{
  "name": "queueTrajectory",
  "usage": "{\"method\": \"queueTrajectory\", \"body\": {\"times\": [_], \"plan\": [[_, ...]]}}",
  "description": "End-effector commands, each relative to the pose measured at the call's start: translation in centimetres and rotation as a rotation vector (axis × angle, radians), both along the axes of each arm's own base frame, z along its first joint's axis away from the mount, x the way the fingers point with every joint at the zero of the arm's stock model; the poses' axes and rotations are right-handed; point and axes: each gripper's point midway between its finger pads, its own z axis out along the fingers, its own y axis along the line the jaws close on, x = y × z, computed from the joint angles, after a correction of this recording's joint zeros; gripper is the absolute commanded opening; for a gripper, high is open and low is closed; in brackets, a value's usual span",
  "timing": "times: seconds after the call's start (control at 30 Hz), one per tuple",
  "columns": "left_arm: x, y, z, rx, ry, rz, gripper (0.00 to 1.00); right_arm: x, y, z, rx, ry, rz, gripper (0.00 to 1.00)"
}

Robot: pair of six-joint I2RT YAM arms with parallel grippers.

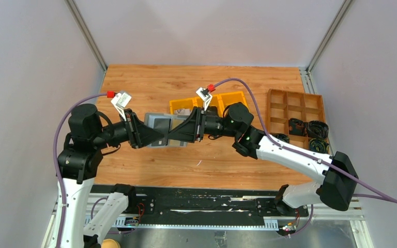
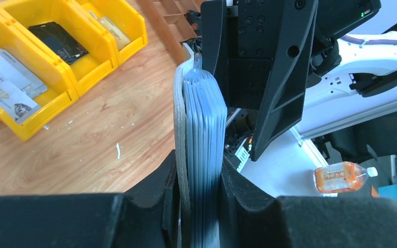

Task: Take the credit cards out of the card holder
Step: Remove the credit card from the card holder.

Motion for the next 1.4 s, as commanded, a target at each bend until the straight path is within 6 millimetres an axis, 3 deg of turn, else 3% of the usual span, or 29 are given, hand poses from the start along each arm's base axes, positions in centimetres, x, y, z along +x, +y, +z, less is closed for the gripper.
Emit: {"method": "queueTrajectory", "body": {"times": [0.0,0.1,0.33,0.47,0.6,0.73,0.8,0.9,1.23,1.37], "plan": [[-1.7,-1.0,2.5,-0.090,-0.041,-0.100,0.00,1.1,-0.4,-0.2,-0.018,-0.017,-0.047,0.49],[-2.3,-1.3,2.8,-0.121,-0.034,-0.130,0.00,1.2,-0.1,0.2,-0.005,-0.017,-0.045,0.48],[-2.2,-1.5,2.1,-0.143,-0.015,-0.145,0.07,0.3,1.1,2.4,0.111,0.021,0.057,0.34],[-2.6,-1.7,1.8,-0.145,-0.005,-0.181,0.21,0.4,1.0,2.5,0.122,0.037,0.054,0.27],[-2.9,-1.9,1.5,-0.150,0.019,-0.219,0.32,0.5,0.8,2.0,0.114,0.044,0.047,0.13],[-3.8,-2.1,2.3,-0.182,0.033,-0.275,0.47,0.6,0.2,1.7,0.119,0.053,0.039,0.01],[-4.3,-2.2,2.9,-0.199,0.029,-0.299,0.53,0.6,-0.1,1.7,0.122,0.052,0.034,0.00],[-4.7,-2.3,3.4,-0.217,0.025,-0.321,0.50,0.5,-0.5,1.7,0.128,0.048,0.030,0.00],[-4.5,-2.4,4.4,-0.253,0.040,-0.323,0.27,0.2,-2.0,0.8,0.111,0.032,0.008,0.00],[-4.3,-2.4,4.9,-0.260,0.028,-0.309,0.24,-0.2,-2.6,0.6,0.105,0.024,0.001,0.00]]}}
